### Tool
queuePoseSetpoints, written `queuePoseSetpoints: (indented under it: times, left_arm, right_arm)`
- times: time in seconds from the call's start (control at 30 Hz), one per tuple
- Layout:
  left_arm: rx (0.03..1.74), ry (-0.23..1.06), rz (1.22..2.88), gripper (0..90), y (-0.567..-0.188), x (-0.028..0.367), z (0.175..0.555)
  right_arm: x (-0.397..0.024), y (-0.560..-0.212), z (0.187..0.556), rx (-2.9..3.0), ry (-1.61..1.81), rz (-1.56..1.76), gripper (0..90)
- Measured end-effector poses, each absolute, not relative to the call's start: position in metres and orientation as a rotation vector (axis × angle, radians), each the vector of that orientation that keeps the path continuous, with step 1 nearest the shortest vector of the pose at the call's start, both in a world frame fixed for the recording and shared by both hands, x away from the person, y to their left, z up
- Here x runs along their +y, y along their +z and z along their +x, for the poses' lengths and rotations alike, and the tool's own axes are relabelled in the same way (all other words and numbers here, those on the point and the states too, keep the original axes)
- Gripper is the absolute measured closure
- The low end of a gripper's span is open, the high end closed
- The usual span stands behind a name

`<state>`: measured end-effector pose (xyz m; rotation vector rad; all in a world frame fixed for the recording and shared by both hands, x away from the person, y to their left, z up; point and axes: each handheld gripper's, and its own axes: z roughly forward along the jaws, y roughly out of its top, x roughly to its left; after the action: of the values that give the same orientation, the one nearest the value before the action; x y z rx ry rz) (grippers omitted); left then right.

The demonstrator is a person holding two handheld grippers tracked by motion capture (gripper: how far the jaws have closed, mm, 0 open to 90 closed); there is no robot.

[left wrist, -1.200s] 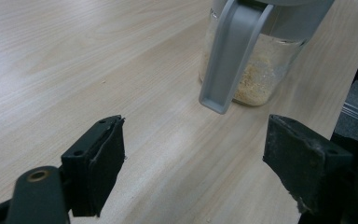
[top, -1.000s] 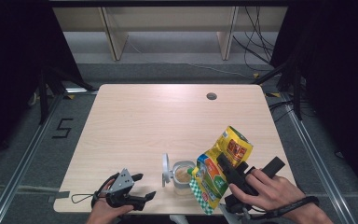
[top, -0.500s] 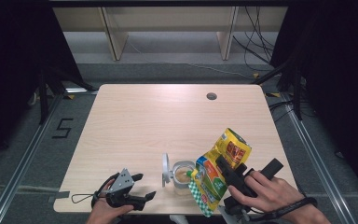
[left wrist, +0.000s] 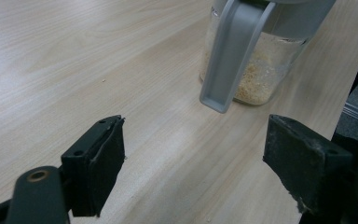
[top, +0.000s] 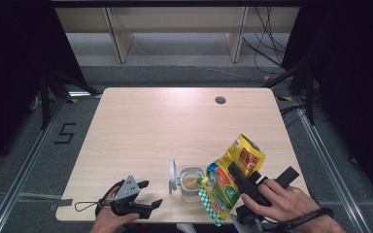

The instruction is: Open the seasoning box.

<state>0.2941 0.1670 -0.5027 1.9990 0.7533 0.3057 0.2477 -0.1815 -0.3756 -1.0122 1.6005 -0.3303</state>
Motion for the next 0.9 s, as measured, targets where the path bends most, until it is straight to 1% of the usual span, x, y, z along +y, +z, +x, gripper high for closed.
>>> queuePoseSetpoints:
  times: [0.1,0.13,0.27,0.3,0.33,0.4,0.5,0.53,0.6,0.67,0.8,0.9]
  left_arm:
    - [0.759,0.302,2.0,20.0,-0.5023,0.1682,0.2946]
    - [0.756,0.32,2.02,20.0,-0.5024,0.1694,0.2952]
    - [0.767,0.306,1.992,20.0,-0.503,0.1674,0.2943]
    - [0.752,0.321,2.024,20.0,-0.5023,0.1691,0.2952]
    - [0.765,0.308,1.99,20.0,-0.5031,0.1669,0.2941]
    - [0.754,0.321,2.026,20.0,-0.5025,0.1688,0.2956]
    - [0.759,0.304,1.996,20.0,-0.5033,0.1677,0.2952]
    - [0.784,0.293,1.993,20.0,-0.5035,0.1673,0.294]
    - [0.751,0.325,2.024,20.0,-0.5026,0.1691,0.2956]
    - [0.763,0.31,1.992,20.0,-0.5029,0.1676,0.2942]
    - [0.753,0.324,2.024,20.0,-0.5025,0.169,0.2954]
    - [0.758,0.326,2.019,20.0,-0.5027,0.1687,0.2953]
  right_arm:
    - [-0.1827,-0.3775,0.249,1.608,-0.324,-0.985,61.2]
    - [-0.1828,-0.3779,0.2493,1.607,-0.324,-0.985,61.2]
    - [-0.1843,-0.3797,0.2496,1.608,-0.319,-0.98,61.2]
    - [-0.1847,-0.3793,0.2495,1.607,-0.326,-0.986,61.2]
    - [-0.1854,-0.3793,0.2493,1.612,-0.322,-0.982,61.2]
    - [-0.1862,-0.3785,0.2492,1.606,-0.326,-0.979,61.2]
    - [-0.1871,-0.3777,0.2493,1.607,-0.324,-0.974,61.2]
    - [-0.187,-0.3779,0.2495,1.606,-0.326,-0.975,61.3]
    - [-0.1869,-0.3778,0.2492,1.605,-0.328,-0.964,61.3]
    - [-0.1872,-0.3783,0.2491,1.607,-0.321,-0.962,61.3]
    - [-0.1865,-0.3789,0.2489,1.609,-0.318,-0.97,61.3]
    - [-0.1872,-0.3786,0.2485,1.612,-0.315,-0.948,61.3]
